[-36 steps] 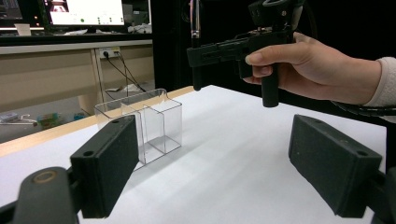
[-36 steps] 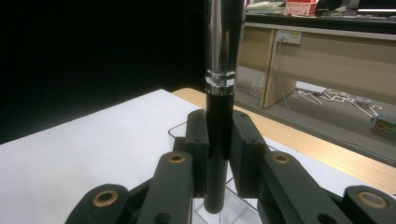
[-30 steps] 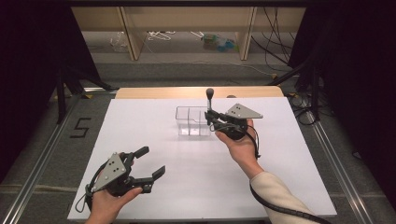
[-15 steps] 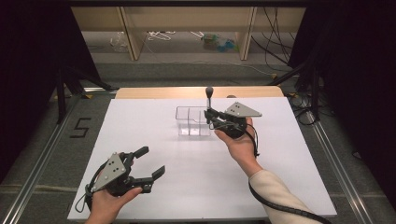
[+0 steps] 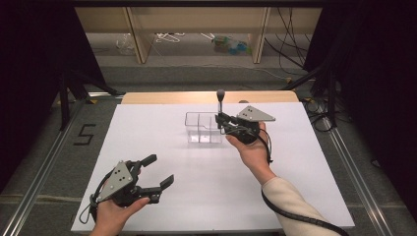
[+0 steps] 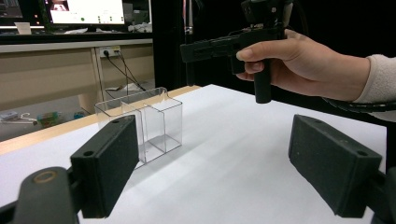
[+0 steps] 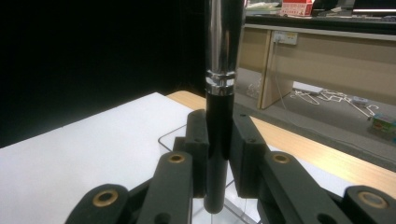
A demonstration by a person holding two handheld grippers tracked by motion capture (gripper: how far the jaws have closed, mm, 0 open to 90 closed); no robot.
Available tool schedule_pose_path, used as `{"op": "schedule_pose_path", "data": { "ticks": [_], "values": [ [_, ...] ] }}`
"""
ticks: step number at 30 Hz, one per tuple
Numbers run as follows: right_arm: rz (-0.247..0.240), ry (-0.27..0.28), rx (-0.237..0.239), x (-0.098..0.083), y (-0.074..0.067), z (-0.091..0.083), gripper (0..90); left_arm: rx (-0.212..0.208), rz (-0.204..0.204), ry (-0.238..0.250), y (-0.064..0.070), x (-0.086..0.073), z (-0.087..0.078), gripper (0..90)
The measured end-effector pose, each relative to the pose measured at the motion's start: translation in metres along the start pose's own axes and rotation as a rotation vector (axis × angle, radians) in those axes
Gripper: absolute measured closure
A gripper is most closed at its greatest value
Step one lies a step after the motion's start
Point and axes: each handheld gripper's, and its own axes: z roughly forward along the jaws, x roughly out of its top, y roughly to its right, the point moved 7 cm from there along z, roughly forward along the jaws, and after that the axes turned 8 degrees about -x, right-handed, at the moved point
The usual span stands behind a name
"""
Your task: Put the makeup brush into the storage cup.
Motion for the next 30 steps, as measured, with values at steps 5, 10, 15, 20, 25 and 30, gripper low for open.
{"op": "schedule_pose_path", "data": {
  "ticks": [5, 10, 15, 20, 25, 30],
  "values": [
    [0.000, -0.007, 0.000, -0.0002, 0.0005, 0.0014, 79.4, -0.001, 0.000, 0.000, -0.0001, 0.0000, 0.0000, 16.0],
    [0.001, -0.009, -0.004, 0.0000, 0.0006, 0.0032, 79.4, -0.001, 0.001, -0.001, -0.0003, -0.0003, -0.0001, 16.0],
    [-0.001, -0.013, -0.004, 0.0004, 0.0013, 0.0041, 79.3, -0.001, 0.001, -0.001, -0.0003, -0.0003, -0.0002, 16.0],
    [0.009, -0.025, 0.001, 0.0001, 0.0004, 0.0044, 79.4, 0.000, -0.001, -0.001, -0.0004, -0.0004, -0.0001, 16.0],
    [0.004, -0.006, -0.007, 0.0020, 0.0023, 0.0066, 79.4, 0.001, -0.008, 0.000, 0.0000, -0.0006, -0.0001, 16.0],
    [0.008, -0.011, -0.003, 0.0017, 0.0024, 0.0073, 79.4, -0.006, -0.008, 0.013, 0.0000, -0.0004, 0.0011, 16.0]
  ]
}}
